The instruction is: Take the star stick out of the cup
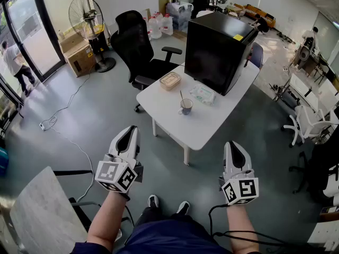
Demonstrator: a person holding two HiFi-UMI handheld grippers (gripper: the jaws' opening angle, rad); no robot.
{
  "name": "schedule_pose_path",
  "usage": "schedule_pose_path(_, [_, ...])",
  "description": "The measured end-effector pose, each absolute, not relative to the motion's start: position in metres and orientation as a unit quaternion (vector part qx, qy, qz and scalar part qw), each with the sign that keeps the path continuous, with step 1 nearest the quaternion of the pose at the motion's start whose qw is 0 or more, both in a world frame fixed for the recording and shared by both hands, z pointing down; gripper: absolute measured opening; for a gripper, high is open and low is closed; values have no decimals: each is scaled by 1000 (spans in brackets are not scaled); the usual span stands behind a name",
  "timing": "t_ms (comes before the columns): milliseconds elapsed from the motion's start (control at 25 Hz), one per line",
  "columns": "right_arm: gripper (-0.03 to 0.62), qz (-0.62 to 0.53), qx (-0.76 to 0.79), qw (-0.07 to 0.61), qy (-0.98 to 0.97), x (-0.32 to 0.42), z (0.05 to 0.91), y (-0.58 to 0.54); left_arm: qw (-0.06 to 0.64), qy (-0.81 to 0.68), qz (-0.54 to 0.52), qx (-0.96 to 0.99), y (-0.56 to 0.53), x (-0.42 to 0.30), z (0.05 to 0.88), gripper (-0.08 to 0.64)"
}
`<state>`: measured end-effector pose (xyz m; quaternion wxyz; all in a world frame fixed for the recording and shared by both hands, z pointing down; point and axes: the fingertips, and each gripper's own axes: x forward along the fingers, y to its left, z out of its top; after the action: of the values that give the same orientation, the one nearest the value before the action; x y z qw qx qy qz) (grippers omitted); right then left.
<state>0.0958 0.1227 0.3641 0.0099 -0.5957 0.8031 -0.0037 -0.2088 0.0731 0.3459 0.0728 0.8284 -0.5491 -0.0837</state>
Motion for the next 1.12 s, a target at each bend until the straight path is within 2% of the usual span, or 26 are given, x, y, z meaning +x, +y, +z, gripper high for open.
schedule_pose_path(1120, [6, -21, -572, 23, 820, 142, 379, 87, 93, -571, -59, 813, 54, -163, 371, 15])
